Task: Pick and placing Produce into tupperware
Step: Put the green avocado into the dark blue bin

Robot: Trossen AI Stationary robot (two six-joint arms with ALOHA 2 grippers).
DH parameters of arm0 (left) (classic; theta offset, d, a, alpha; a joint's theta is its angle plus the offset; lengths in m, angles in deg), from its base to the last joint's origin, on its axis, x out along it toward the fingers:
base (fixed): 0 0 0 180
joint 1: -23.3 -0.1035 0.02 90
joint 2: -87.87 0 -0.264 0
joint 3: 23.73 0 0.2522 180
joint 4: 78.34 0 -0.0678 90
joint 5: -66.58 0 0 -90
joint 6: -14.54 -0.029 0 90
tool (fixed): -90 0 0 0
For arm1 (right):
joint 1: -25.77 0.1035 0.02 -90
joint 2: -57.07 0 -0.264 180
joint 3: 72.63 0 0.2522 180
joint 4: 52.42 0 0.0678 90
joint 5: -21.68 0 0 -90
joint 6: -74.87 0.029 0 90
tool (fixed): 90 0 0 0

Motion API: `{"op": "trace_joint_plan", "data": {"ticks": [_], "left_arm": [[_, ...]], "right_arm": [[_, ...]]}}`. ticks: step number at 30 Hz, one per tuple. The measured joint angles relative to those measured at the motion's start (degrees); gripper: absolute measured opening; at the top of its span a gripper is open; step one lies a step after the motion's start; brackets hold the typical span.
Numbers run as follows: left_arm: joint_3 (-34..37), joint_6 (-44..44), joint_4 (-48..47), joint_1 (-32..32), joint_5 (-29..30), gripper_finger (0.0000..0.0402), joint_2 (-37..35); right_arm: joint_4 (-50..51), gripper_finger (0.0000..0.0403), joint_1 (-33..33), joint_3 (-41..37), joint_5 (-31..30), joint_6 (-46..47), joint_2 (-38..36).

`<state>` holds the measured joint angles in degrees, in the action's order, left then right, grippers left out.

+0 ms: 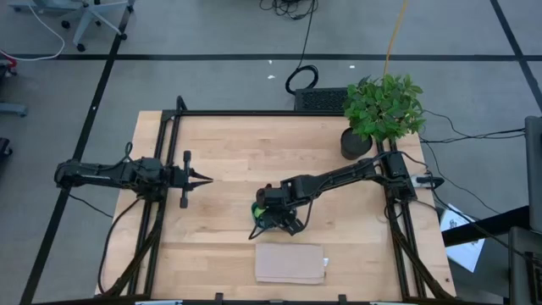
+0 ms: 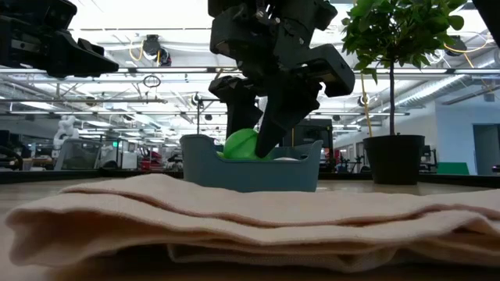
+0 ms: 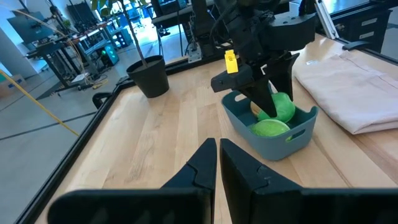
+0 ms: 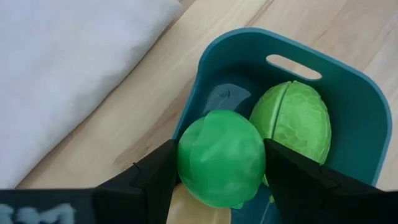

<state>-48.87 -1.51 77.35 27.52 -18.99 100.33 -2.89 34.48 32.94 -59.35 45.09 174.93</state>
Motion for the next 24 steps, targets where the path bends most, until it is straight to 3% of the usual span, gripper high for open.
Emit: {"op": "trace_joint_plan", "data": {"ticks": [24], "left_arm": [[0.0, 0.0, -0.28, -0.02, 0.02, 0.0026, 0.0]], "right_arm": [[1.19, 0.021, -0.85, 0.0, 0.24, 1.53, 0.0]]}}
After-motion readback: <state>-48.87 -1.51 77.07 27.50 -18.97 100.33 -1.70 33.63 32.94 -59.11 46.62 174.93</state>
